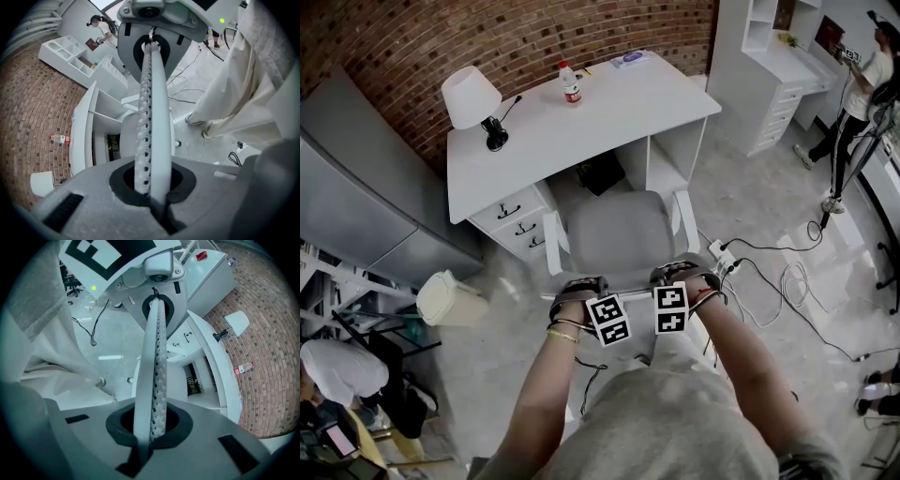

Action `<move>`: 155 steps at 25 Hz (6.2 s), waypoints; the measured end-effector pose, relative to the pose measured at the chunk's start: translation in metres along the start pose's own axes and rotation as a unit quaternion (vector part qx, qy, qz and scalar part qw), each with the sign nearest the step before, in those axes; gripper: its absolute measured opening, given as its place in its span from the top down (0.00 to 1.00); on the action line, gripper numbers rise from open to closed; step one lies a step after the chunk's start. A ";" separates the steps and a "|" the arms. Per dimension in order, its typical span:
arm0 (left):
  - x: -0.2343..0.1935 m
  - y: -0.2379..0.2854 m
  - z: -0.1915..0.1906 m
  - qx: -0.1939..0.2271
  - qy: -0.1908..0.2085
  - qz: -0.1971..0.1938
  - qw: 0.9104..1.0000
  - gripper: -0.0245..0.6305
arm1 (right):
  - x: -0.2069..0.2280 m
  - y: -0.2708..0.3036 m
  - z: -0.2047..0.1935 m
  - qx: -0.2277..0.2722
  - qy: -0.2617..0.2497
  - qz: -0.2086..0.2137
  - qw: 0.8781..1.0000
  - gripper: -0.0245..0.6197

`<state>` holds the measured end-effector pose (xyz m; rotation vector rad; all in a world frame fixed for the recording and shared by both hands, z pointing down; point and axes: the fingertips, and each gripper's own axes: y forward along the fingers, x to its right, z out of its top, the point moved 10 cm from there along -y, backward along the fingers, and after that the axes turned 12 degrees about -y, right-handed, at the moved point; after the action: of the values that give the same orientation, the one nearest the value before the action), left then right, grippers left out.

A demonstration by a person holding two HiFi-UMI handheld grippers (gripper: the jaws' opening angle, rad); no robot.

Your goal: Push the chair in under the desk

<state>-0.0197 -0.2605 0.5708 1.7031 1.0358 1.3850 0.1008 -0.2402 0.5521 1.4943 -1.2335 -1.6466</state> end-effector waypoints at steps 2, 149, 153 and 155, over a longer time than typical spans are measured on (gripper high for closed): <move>-0.002 0.000 0.000 -0.001 0.000 0.000 1.000 0.94 | 0.002 0.000 -0.001 0.001 -0.002 0.000 1.000 0.95; -0.104 0.064 0.074 -0.064 -0.120 0.034 0.990 0.94 | 0.125 0.051 -0.109 0.055 -0.137 -0.003 0.989 0.95; -0.104 0.064 0.074 -0.065 -0.119 0.032 0.990 0.94 | 0.125 0.050 -0.108 0.054 -0.135 -0.002 0.989 0.95; -0.104 0.064 0.073 -0.065 -0.119 0.032 0.990 0.94 | 0.125 0.051 -0.108 0.054 -0.135 -0.002 0.989 0.95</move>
<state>0.0502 -0.3840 0.5704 1.7664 0.7478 1.2252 0.1727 -0.3968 0.5520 1.3686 -1.4844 -1.8581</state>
